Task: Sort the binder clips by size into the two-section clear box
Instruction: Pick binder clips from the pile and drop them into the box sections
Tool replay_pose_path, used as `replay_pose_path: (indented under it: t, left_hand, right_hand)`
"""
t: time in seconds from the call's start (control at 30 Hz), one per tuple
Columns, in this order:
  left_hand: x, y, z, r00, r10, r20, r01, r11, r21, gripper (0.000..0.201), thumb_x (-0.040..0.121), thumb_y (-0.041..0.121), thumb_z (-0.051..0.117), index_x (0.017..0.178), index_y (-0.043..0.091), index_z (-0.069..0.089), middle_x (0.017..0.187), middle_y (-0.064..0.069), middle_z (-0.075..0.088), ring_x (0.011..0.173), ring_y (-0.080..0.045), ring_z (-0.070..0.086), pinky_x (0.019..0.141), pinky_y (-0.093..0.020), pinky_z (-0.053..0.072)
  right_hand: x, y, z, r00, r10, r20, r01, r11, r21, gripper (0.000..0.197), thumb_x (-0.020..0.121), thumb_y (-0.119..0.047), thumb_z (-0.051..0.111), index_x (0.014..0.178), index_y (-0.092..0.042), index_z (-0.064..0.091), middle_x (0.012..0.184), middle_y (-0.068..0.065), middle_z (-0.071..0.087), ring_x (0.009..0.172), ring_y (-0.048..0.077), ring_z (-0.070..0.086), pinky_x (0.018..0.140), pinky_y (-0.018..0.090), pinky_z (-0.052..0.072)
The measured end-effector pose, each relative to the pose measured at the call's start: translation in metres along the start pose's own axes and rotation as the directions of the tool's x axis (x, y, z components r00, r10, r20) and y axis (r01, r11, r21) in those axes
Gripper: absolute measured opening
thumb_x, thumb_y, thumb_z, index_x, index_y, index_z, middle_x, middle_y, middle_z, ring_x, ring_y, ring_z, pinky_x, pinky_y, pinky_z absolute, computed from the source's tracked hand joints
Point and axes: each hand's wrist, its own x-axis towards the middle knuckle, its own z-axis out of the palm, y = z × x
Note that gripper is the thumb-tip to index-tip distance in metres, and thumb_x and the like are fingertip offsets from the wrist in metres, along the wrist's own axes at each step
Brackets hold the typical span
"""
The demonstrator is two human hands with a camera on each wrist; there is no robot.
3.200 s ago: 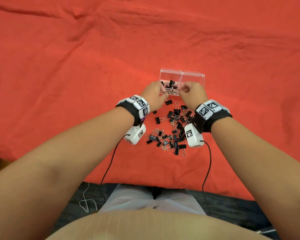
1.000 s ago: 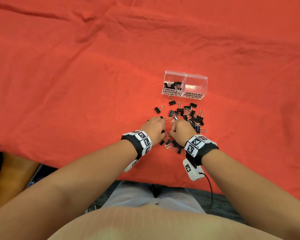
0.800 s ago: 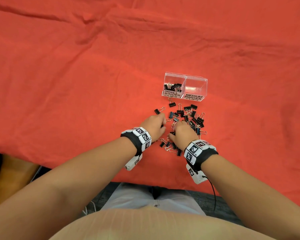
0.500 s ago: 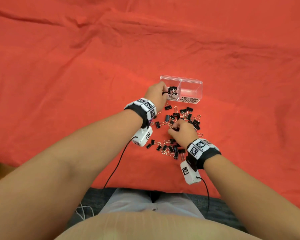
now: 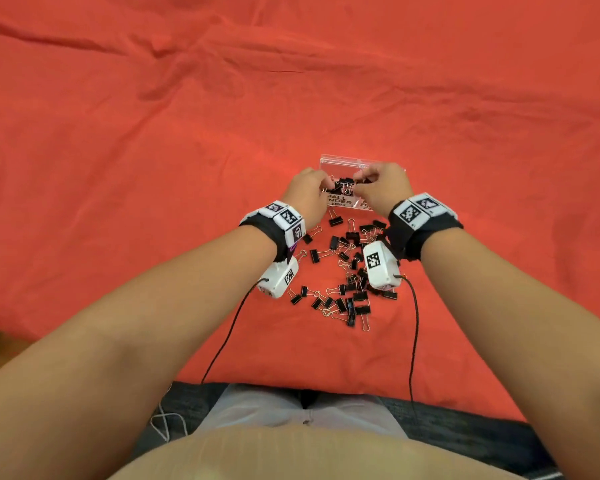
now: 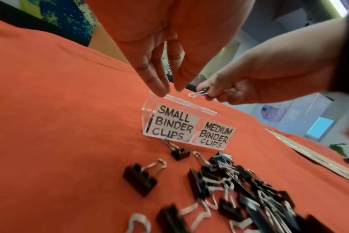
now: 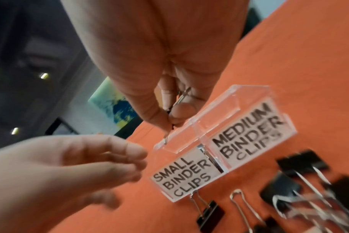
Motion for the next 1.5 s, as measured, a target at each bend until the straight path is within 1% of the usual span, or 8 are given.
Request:
replay_pose_path:
  t: [0.17, 0.33, 0.53, 0.7, 0.87, 1.07, 1.27, 1.5]
  left_hand:
    - [-0.054, -0.030, 0.002, 0.988, -0.004, 0.155, -0.002, 0.999, 0.036, 0.018, 0.088, 0.006, 0.051, 0.096, 0.015, 0.065, 0.091, 0.000, 0.059, 0.079, -0.014, 0.054, 0.076, -0.024, 0.047]
    - [-0.098, -0.059, 0.008, 0.946, -0.070, 0.317, 0.047, 0.996, 0.080, 0.013, 0.083, 0.010, 0.059, 0.094, 0.015, 0.065, 0.078, 0.006, 0.059, 0.070, -0.012, 0.054, 0.075, -0.029, 0.052]
    - [-0.124, -0.070, 0.019, 0.908, -0.061, 0.415, -0.022, 0.981, 0.192, 0.019, 0.079, 0.025, 0.068, 0.094, 0.019, 0.059, 0.089, 0.007, 0.054, 0.077, -0.013, 0.052, 0.077, -0.034, 0.052]
    - [-0.136, -0.074, 0.032, 0.926, -0.085, 0.368, -0.011, 0.968, 0.250, 0.025, 0.082, 0.030, 0.067, 0.099, 0.016, 0.055, 0.107, -0.003, 0.056, 0.095, -0.023, 0.057, 0.081, -0.039, 0.050]
    - [-0.137, -0.072, 0.035, 0.944, -0.073, 0.323, -0.017, 0.963, 0.269, 0.023, 0.087, 0.028, 0.061, 0.104, 0.013, 0.056, 0.114, -0.005, 0.053, 0.103, -0.026, 0.057, 0.084, -0.041, 0.050]
    - [-0.132, -0.063, 0.027, 0.980, -0.014, 0.199, -0.046, 0.955, 0.292, 0.020, 0.089, 0.022, 0.053, 0.104, 0.009, 0.056, 0.110, -0.010, 0.046, 0.083, -0.031, 0.057, 0.066, -0.037, 0.045]
    - [-0.131, -0.057, 0.031, 0.973, 0.058, 0.221, -0.111, 0.965, 0.236, 0.014, 0.088, 0.016, 0.052, 0.098, 0.006, 0.055, 0.107, -0.011, 0.048, 0.081, -0.032, 0.057, 0.071, -0.043, 0.049]
    - [-0.133, -0.054, 0.039, 0.945, 0.081, 0.318, -0.180, 0.938, 0.298, 0.015, 0.088, 0.011, 0.050, 0.102, 0.007, 0.053, 0.113, -0.009, 0.050, 0.093, -0.031, 0.056, 0.070, -0.040, 0.046]
  right_hand:
    - [0.016, -0.016, 0.021, 0.994, -0.101, 0.047, 0.111, 0.942, -0.317, 0.022, 0.087, -0.003, 0.053, 0.105, -0.008, 0.064, 0.104, 0.012, 0.067, 0.080, 0.022, 0.059, 0.070, 0.029, 0.050]
    - [0.011, -0.013, 0.028, 0.982, -0.176, 0.070, 0.190, 0.913, -0.362, 0.037, 0.086, -0.005, 0.055, 0.122, -0.014, 0.057, 0.123, 0.013, 0.061, 0.082, 0.022, 0.063, 0.070, 0.030, 0.052]
    - [-0.050, 0.009, 0.045, 0.934, -0.286, 0.216, 0.344, 0.884, -0.317, 0.022, 0.087, -0.009, 0.054, 0.106, -0.015, 0.063, 0.102, 0.004, 0.065, 0.085, 0.018, 0.064, 0.080, 0.033, 0.057]
    - [-0.106, 0.047, 0.067, 0.895, -0.195, 0.402, 0.379, 0.808, -0.452, 0.012, 0.084, -0.020, 0.057, 0.093, -0.016, 0.065, 0.103, 0.004, 0.057, 0.103, 0.020, 0.052, 0.088, 0.037, 0.049]
    - [-0.126, 0.064, 0.077, 0.898, -0.107, 0.427, 0.335, 0.795, -0.506, 0.024, 0.085, -0.027, 0.061, 0.105, -0.013, 0.063, 0.111, 0.006, 0.051, 0.119, 0.021, 0.040, 0.091, 0.039, 0.047]
    - [-0.125, 0.074, 0.084, 0.912, -0.089, 0.401, 0.270, 0.865, -0.422, 0.014, 0.084, -0.020, 0.064, 0.093, -0.009, 0.063, 0.113, 0.012, 0.056, 0.123, 0.025, 0.044, 0.096, 0.036, 0.043]
    - [-0.118, 0.072, 0.072, 0.959, -0.057, 0.278, 0.118, 0.971, -0.207, 0.009, 0.083, -0.012, 0.059, 0.089, -0.019, 0.058, 0.079, -0.001, 0.059, 0.064, 0.014, 0.055, 0.062, 0.027, 0.048]
    - [-0.116, 0.071, 0.064, 0.955, -0.009, 0.298, 0.023, 0.999, -0.043, 0.011, 0.089, -0.017, 0.048, 0.090, -0.014, 0.058, 0.073, -0.004, 0.053, 0.062, 0.014, 0.049, 0.060, 0.027, 0.041]
